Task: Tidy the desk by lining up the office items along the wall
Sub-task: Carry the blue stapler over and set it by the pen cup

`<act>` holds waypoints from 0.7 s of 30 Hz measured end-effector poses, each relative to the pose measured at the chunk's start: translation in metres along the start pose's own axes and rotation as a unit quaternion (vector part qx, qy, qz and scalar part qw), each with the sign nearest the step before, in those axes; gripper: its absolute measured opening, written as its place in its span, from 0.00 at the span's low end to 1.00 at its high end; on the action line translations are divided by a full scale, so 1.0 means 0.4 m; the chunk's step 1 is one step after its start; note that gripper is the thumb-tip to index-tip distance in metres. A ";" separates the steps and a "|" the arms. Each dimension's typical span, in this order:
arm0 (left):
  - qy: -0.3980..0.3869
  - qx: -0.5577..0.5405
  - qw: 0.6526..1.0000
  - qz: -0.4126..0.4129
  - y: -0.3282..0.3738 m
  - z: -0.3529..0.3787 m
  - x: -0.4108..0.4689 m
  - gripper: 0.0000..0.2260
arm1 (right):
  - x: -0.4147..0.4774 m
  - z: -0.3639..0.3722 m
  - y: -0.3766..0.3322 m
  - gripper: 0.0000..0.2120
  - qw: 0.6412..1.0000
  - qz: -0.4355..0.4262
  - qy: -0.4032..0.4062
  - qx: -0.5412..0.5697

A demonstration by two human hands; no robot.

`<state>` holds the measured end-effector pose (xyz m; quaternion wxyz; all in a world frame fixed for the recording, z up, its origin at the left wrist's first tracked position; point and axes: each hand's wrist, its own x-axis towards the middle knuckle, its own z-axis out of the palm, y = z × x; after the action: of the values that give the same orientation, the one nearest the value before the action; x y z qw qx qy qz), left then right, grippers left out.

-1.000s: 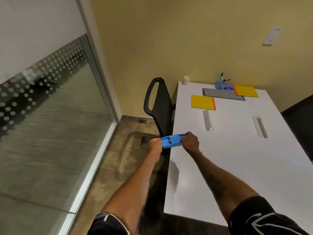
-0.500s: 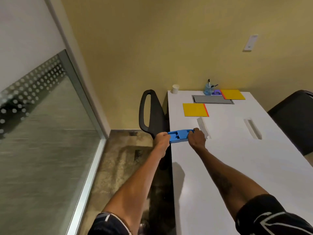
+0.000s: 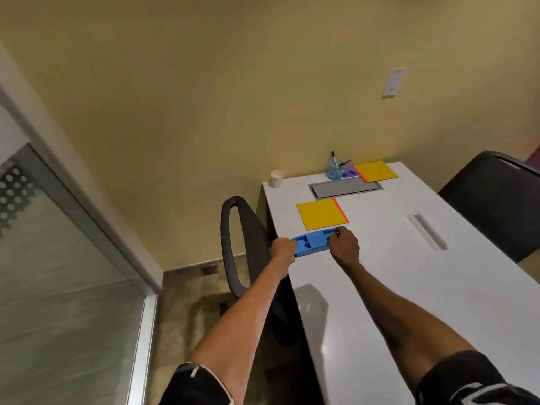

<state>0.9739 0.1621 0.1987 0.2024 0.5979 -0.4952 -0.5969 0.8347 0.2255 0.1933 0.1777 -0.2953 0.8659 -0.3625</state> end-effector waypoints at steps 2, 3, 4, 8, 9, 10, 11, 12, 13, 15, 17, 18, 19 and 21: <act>-0.023 -0.004 1.000 0.013 0.021 0.002 0.045 0.11 | 0.036 0.007 -0.009 0.16 1.000 0.002 0.007 -0.004; -0.032 -0.003 0.999 0.016 0.033 0.000 0.067 0.15 | 0.055 0.011 -0.018 0.16 1.000 0.004 0.011 -0.001; -0.037 0.003 0.999 0.018 0.048 -0.004 0.086 0.18 | 0.071 0.015 -0.029 0.16 1.000 0.005 0.015 0.002; -0.047 0.019 0.998 0.039 0.107 -0.019 0.180 0.24 | 0.128 0.046 -0.081 0.17 0.999 0.014 0.033 0.018; -0.052 0.024 0.997 0.048 0.120 -0.024 0.209 0.26 | 0.144 0.057 -0.093 0.17 0.999 0.021 0.037 0.025; -0.059 0.031 0.996 0.055 0.133 -0.030 0.232 0.27 | 0.158 0.069 -0.105 0.17 0.998 0.030 0.040 0.033; -0.065 0.037 0.995 0.061 0.145 -0.035 0.258 0.28 | 0.172 0.082 -0.118 0.17 0.998 0.038 0.043 0.039; -0.071 0.042 0.994 0.067 0.158 -0.042 0.280 0.28 | 0.186 0.098 -0.131 0.18 0.997 0.043 0.047 0.044; -0.073 0.045 0.994 0.073 0.171 -0.049 0.306 0.27 | 0.203 0.115 -0.143 0.18 0.996 0.046 0.052 0.051; -0.078 0.051 0.992 0.083 0.196 -0.062 0.363 0.25 | 0.236 0.150 -0.168 0.20 0.994 0.061 0.062 0.065; -0.087 0.053 0.990 0.095 0.220 -0.080 0.429 0.23 | 0.271 0.189 -0.196 0.20 0.990 0.084 0.080 0.082; -0.095 0.054 0.989 0.099 0.231 -0.092 0.464 0.23 | 0.286 0.209 -0.211 0.20 0.987 0.095 0.089 0.095; -0.104 0.053 0.988 0.100 0.242 -0.105 0.502 0.22 | 0.301 0.231 -0.227 0.19 0.984 0.104 0.098 0.108; -0.125 0.054 0.986 0.101 0.273 -0.132 0.575 0.21 | 0.327 0.277 -0.264 0.18 0.977 0.124 0.116 0.129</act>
<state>0.9371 -0.0947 0.1825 0.1656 0.4761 -0.6055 -0.6158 0.8331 0.0242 0.1839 0.1560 -0.1164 0.8564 -0.4782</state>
